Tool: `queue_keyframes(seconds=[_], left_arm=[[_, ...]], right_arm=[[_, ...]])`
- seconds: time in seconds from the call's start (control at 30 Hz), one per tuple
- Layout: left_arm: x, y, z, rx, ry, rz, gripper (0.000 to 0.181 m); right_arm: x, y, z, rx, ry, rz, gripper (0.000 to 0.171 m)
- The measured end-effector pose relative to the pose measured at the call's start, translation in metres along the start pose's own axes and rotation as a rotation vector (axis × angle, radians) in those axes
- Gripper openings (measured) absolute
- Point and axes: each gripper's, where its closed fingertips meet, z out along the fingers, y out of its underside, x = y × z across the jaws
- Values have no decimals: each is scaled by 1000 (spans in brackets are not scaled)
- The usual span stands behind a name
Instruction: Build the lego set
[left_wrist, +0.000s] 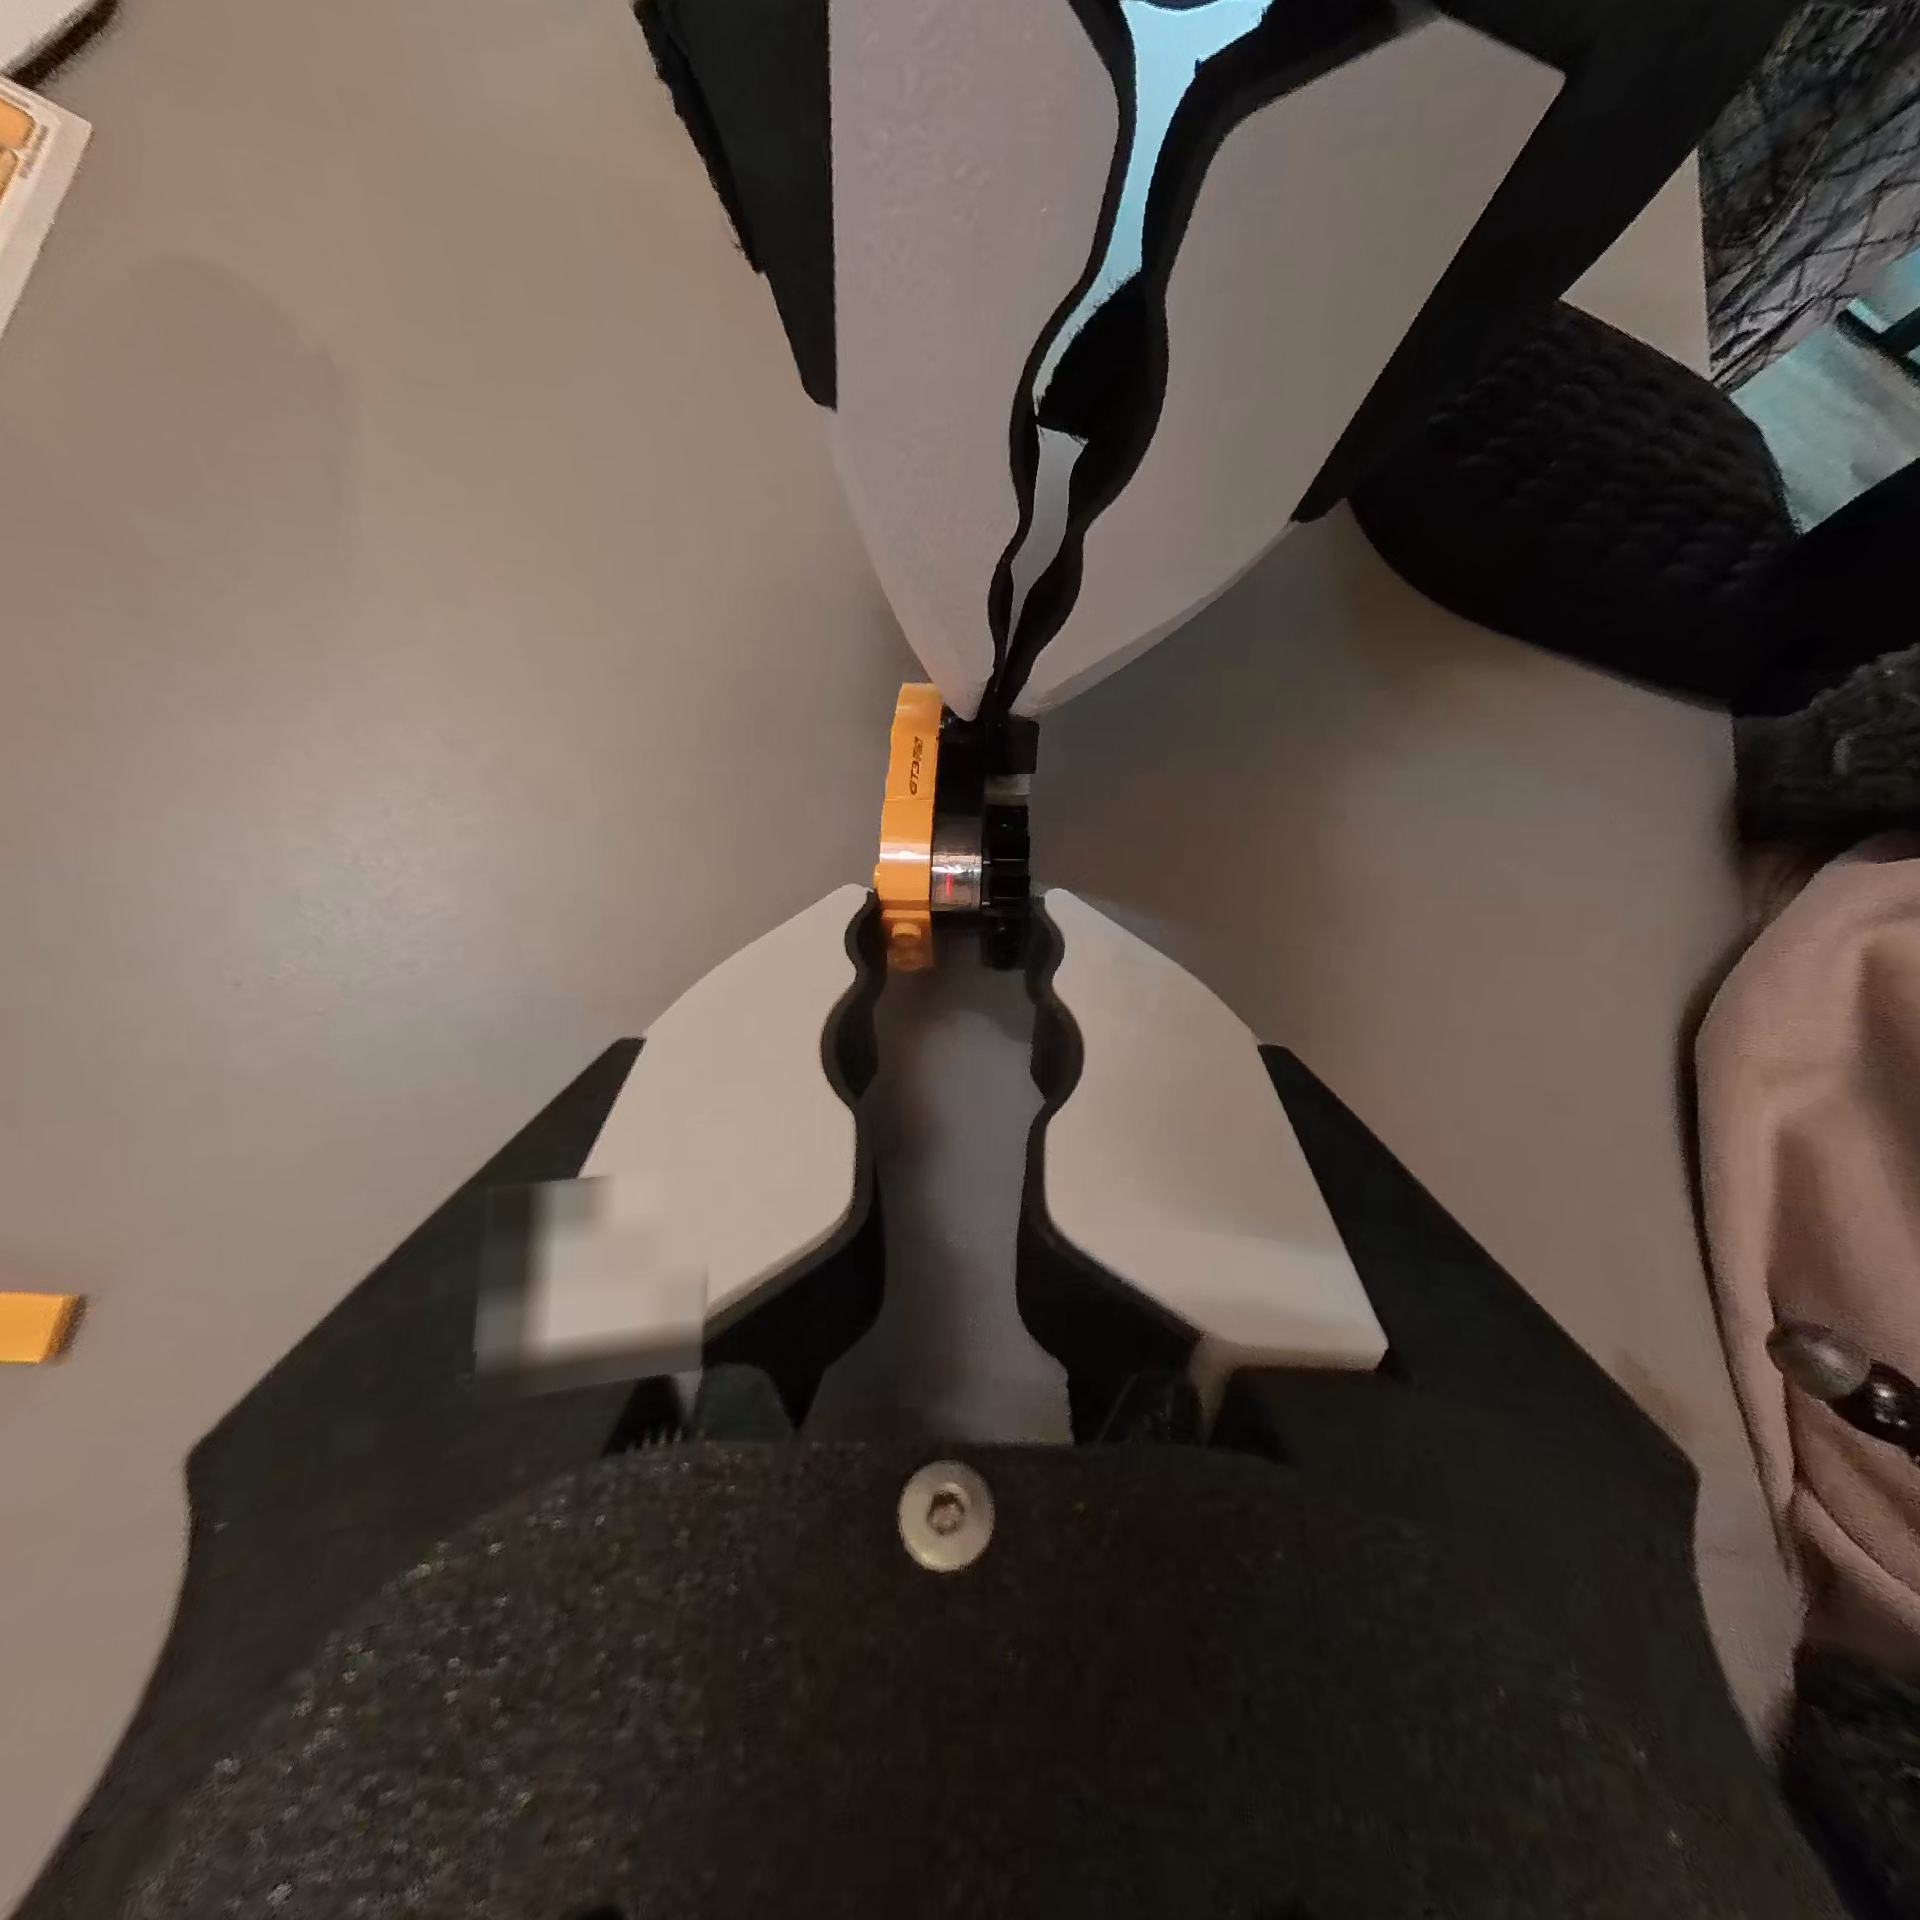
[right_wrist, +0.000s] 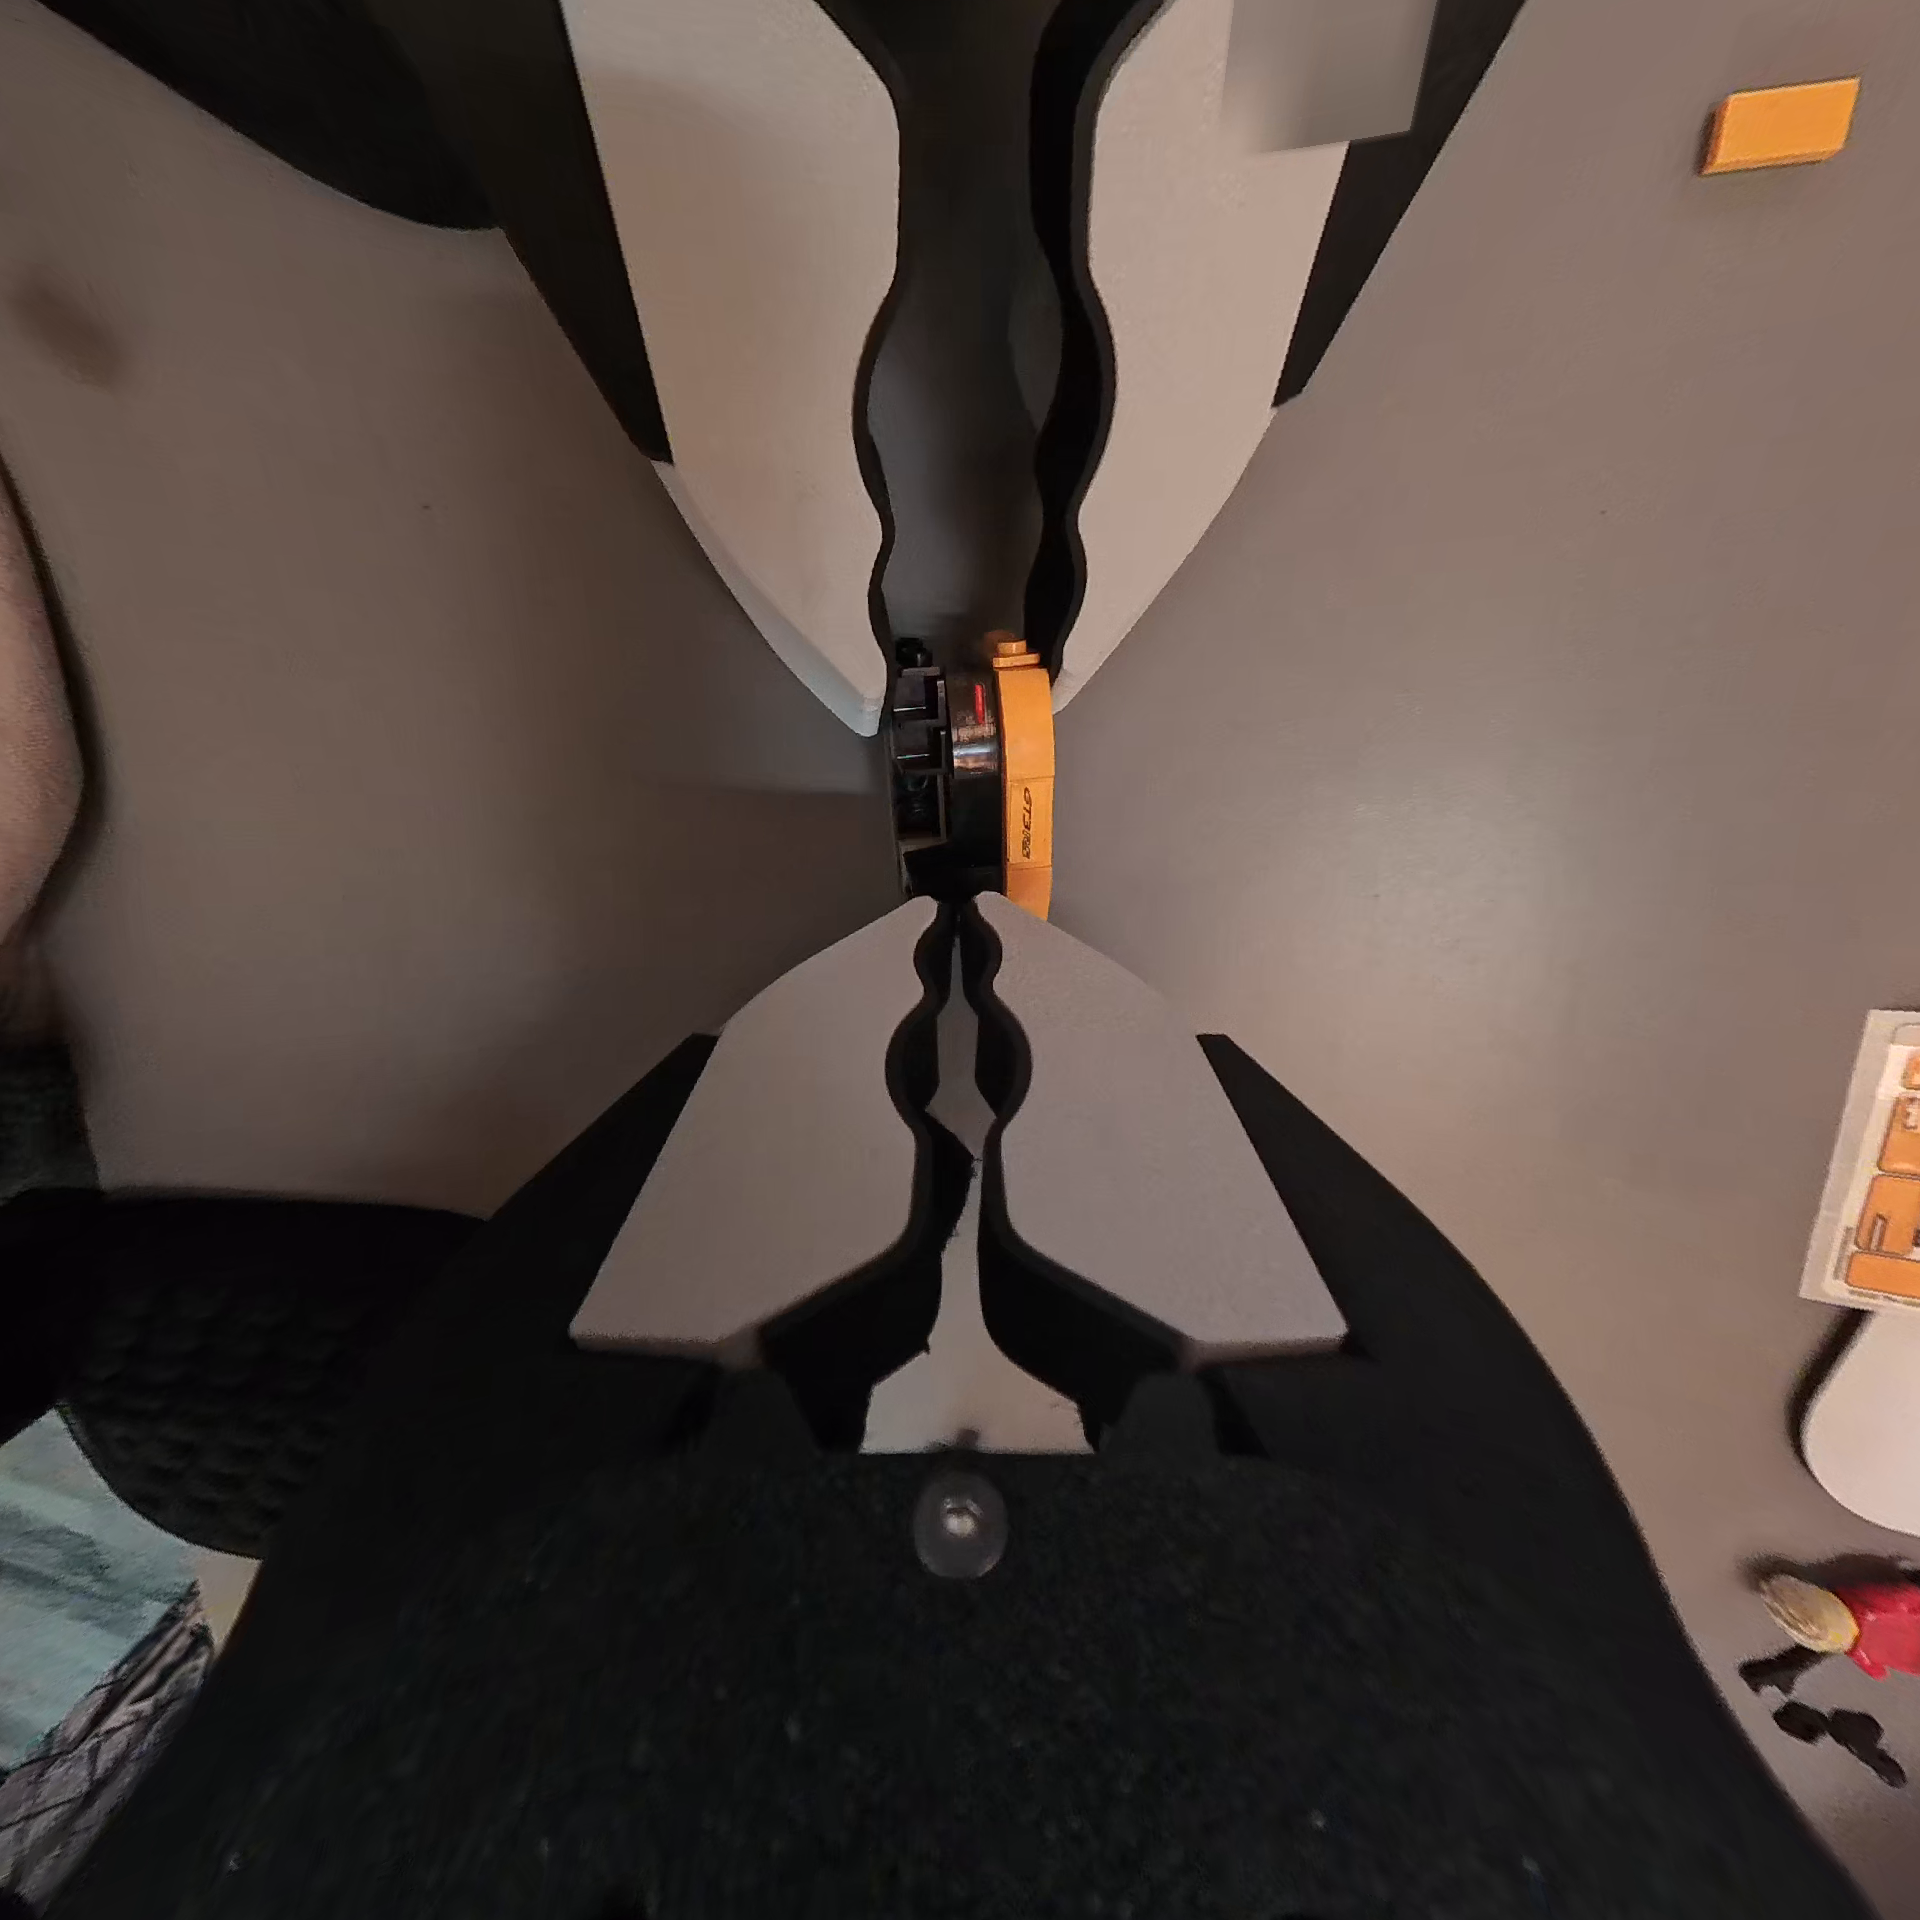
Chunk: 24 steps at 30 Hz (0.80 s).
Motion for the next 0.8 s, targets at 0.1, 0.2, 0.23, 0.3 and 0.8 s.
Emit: queue_keyframes(seconds=[0.1, 0.2, 0.23, 0.3, 0.8], left_arm=[[0, 0, 0, 3, 10, -14, 25], [0, 1, 0, 2, 13, -19, 25], [0, 1, 0, 3, 15, -21, 26], [0, 1, 0, 4, 18, -24, 25], [-2, 1, -2, 14, 49, -140, 25]], right_arm=[[-1, -1, 0, 11, -30, 5, 1], [-1, -2, 0, 20, -45, 6, 3], [-2, -2, 0, 20, -47, 5, 3], [-1, -1, 0, 19, -45, 7, 3], [-15, -9, -10, 243, 204, -153, 20]])
